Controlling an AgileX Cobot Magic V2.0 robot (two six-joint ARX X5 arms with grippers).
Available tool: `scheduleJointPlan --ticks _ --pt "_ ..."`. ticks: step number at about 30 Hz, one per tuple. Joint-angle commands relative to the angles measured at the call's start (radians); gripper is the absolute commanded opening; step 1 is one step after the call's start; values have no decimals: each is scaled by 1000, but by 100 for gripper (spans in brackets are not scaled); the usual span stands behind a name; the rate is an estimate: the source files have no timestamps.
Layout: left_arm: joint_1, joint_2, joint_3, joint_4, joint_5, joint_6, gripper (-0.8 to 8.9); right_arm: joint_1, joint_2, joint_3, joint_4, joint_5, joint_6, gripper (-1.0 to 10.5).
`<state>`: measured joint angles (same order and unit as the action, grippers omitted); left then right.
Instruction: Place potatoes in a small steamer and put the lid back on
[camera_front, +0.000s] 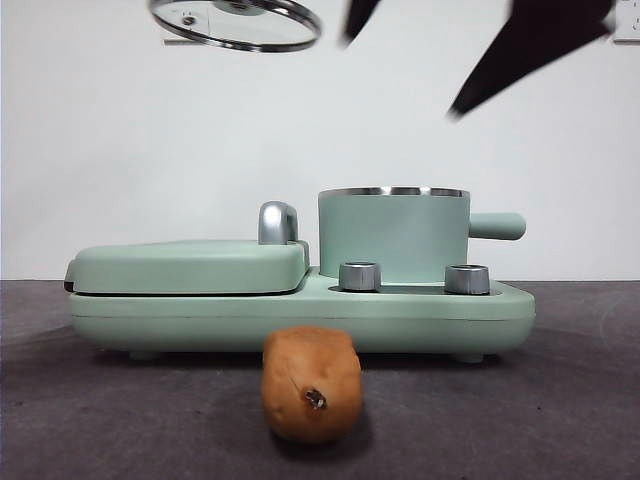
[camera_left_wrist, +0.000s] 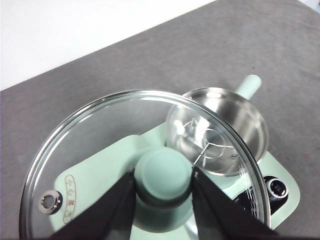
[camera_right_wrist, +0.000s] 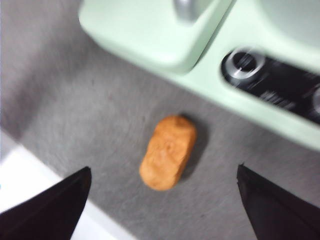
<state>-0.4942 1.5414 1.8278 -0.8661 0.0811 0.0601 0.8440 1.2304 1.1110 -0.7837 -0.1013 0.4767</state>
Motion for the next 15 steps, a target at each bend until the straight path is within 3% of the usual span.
scheduleJointPlan --ticks 1,15 --pt "13 -10 30 18 14 7 84 36 108 24 2 6 68 466" --pt "58 -19 30 -2 43 3 84 98 415 24 128 0 92 466"
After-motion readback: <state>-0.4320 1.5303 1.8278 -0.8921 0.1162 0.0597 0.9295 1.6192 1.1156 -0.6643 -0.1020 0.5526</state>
